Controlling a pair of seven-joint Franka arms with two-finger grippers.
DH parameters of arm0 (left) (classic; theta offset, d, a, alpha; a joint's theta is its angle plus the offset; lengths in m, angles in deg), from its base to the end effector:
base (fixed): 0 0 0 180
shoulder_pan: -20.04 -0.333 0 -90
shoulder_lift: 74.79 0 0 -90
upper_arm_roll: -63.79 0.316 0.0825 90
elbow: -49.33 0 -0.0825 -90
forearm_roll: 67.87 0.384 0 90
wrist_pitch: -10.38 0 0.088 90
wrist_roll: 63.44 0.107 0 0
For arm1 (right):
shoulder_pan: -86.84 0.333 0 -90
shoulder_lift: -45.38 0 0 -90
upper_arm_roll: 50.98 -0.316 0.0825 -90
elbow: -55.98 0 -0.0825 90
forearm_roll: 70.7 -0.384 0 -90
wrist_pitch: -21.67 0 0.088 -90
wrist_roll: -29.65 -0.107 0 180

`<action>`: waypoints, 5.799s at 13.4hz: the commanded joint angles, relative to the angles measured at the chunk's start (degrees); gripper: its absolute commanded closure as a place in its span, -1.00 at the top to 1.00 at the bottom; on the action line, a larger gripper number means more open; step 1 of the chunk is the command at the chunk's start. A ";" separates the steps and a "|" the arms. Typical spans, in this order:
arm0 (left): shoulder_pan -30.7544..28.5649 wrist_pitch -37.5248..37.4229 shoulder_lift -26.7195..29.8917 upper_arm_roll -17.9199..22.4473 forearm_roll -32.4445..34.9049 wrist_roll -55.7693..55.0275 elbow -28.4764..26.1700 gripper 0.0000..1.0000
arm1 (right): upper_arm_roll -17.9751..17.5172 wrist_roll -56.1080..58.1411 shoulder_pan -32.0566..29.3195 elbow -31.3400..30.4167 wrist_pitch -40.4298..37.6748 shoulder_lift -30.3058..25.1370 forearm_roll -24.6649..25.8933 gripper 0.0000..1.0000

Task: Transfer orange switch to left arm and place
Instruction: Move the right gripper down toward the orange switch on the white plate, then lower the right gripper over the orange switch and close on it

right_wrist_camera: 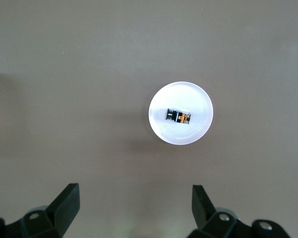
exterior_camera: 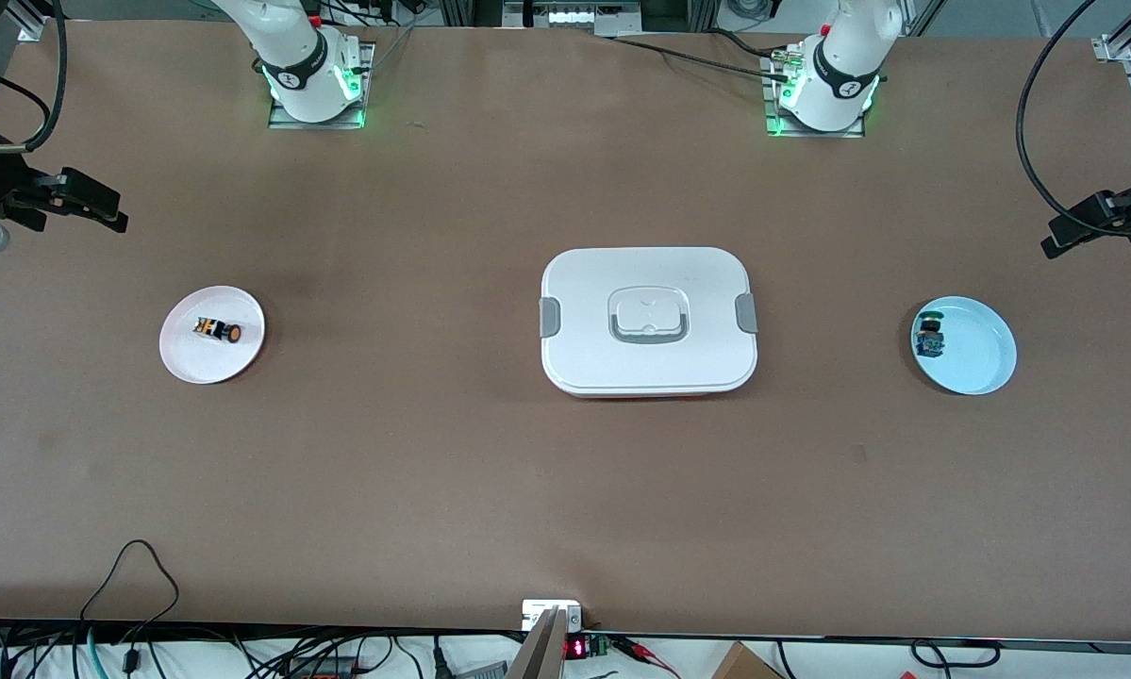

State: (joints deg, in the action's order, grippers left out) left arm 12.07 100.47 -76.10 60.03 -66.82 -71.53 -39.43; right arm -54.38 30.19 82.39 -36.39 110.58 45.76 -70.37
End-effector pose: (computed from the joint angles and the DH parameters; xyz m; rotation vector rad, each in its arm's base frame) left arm 0.5601 0.0436 0.6221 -3.1068 -0.3348 -0.0015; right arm 0.5526 -0.0109 0.5998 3.1354 -0.0138 -0.1052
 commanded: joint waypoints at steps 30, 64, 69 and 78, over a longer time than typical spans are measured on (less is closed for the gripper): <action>-0.29 -1.32 -0.98 -0.11 0.71 0.01 1.83 1.00 | -0.20 -0.11 -1.69 -6.48 15.56 17.55 4.16 1.00; -0.38 -1.32 -1.34 -0.11 0.71 0.10 1.83 1.00 | 3.93 -10.99 -3.64 -31.47 53.56 23.35 5.83 1.00; -0.38 -1.32 -1.34 -0.11 0.71 0.10 1.83 1.00 | 3.93 -16.96 -3.55 -32.52 53.38 23.35 5.74 1.00; -0.38 -1.32 -1.34 -0.11 0.71 0.10 1.83 1.00 | 3.93 -18.29 -3.81 -32.70 52.07 22.73 5.56 1.00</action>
State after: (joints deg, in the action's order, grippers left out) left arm 11.82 100.34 -76.64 60.05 -66.82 -71.53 -39.42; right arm -50.55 13.25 78.49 -68.04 162.98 69.66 -64.69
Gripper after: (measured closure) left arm 0.000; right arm 0.000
